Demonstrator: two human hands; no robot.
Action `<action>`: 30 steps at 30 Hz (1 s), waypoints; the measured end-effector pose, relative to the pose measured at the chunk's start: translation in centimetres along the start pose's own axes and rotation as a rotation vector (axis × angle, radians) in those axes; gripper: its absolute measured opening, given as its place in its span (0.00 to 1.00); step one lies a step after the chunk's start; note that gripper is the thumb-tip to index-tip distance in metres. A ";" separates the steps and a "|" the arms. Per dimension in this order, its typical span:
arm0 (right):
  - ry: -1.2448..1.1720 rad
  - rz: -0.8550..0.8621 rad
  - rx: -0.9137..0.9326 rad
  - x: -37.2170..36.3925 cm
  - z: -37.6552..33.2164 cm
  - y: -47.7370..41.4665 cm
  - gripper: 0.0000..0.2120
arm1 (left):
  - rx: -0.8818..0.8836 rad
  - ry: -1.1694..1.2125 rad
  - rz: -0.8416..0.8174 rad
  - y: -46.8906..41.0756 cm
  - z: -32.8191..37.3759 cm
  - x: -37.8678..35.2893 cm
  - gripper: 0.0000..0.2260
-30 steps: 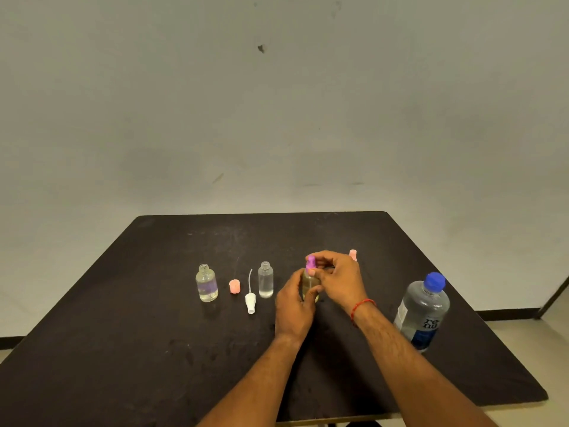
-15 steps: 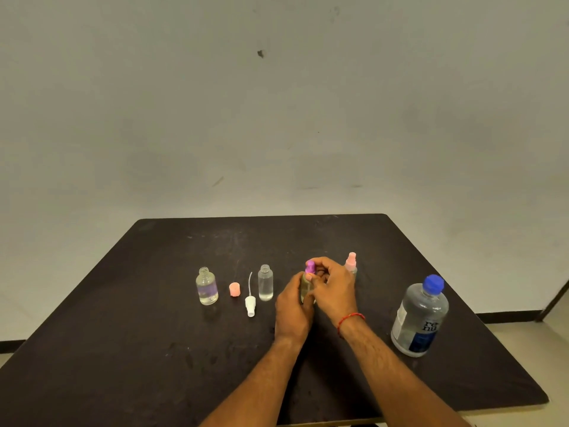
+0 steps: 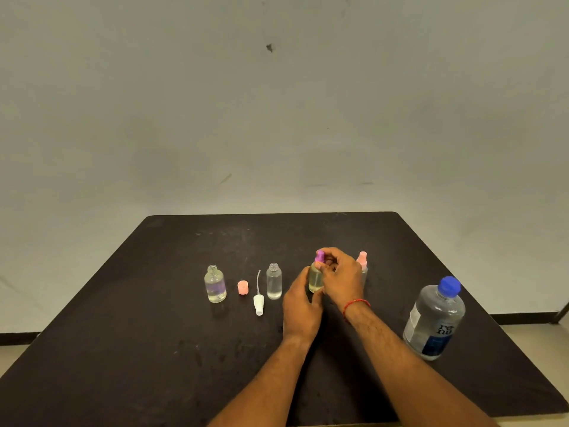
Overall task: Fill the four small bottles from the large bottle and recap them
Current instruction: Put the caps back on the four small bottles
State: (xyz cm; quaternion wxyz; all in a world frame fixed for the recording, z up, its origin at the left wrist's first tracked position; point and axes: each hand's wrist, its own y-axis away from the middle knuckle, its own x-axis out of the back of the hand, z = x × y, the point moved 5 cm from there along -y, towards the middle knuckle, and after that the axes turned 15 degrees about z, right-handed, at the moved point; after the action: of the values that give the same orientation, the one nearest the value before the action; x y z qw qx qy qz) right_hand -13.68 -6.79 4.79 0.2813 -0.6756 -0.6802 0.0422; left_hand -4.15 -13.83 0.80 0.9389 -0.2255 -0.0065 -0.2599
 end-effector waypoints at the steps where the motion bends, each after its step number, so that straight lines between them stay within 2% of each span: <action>1: 0.002 0.002 -0.007 -0.2 0.2 -0.1 0.13 | -0.001 -0.004 0.002 0.0 0.0 0.0 0.21; 10: 0.003 0.005 0.014 -0.7 0.9 0.0 0.17 | 0.028 -0.018 -0.001 0.1 0.2 0.1 0.19; 16: 0.020 -0.003 -0.002 -0.5 1.0 0.3 0.19 | 0.003 -0.032 0.007 0.1 0.2 0.2 0.22; 22: 0.015 0.057 -0.048 1.5 0.9 2.2 0.23 | 0.008 -0.033 0.027 0.1 -1.0 -0.3 0.16; 26: -0.067 0.131 -0.029 2.8 1.4 5.5 0.20 | 0.019 -0.077 0.076 0.0 -2.1 -0.2 0.17; 30: -0.094 0.113 -0.056 3.4 1.9 7.5 0.18 | -0.006 -0.067 0.141 0.2 -1.2 0.3 0.14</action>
State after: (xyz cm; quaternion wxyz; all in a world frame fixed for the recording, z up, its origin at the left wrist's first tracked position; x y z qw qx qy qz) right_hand -7.51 -2.35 1.04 0.2272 -0.7176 -0.6545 0.0706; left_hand -3.88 -14.35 -0.32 0.9534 -0.2368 -0.0211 -0.1857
